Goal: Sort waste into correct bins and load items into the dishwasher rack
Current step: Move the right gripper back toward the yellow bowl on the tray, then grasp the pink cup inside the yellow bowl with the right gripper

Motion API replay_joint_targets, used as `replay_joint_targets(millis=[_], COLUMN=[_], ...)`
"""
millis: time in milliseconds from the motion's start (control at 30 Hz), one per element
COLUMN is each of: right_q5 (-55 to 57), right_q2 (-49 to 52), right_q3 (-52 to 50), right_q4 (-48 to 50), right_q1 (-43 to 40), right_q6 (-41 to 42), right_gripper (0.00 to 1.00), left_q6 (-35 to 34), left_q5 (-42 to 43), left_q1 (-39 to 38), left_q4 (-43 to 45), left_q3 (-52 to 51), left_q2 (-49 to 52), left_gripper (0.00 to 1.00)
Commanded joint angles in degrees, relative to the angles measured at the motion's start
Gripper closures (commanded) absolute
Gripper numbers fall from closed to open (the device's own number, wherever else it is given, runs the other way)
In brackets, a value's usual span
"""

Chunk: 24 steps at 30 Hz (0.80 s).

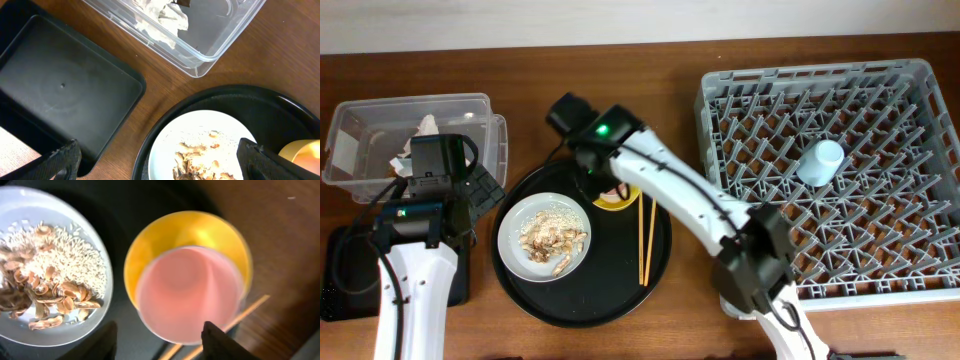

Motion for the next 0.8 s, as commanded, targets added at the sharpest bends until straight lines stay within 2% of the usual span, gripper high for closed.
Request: replay_joint_targets(millis=[0, 100, 400, 567, 667, 767], right_q5=[2.75, 2.84, 8.28, 8.04, 7.98, 8.85], right_q2=[1.40, 2.32, 2.43, 2.36, 1.60, 1.11], right_q3=[0.26, -0.94, -6.64, -7.06, -6.69, -2.56], right_q4=[0.61, 2.67, 7.17, 7.45, 6.78, 2.67], right_q1=[1.95, 2.91, 3.26, 3.54, 3.41, 3.17], right_q6=[1.75, 2.16, 2.12, 2.19, 3.41, 3.34], right_gripper=[0.54, 0.61, 0.58, 0.74, 0.96, 0.96], left_q6=[-0.33, -0.33, -0.33, -0.33, -0.33, -0.33], left_q5=[0.00, 0.00, 0.00, 0.00, 0.00, 0.00], left_q1=[0.24, 0.24, 0.24, 0.24, 0.24, 0.24], left_q4=[-0.04, -0.07, -0.07, -0.07, -0.04, -0.04], left_q3=[0.74, 0.74, 0.74, 0.74, 0.74, 0.74], left_q2=[-0.66, -0.66, -0.66, -0.66, -0.66, -0.66], left_gripper=[0.01, 0.01, 0.01, 0.01, 0.01, 0.01])
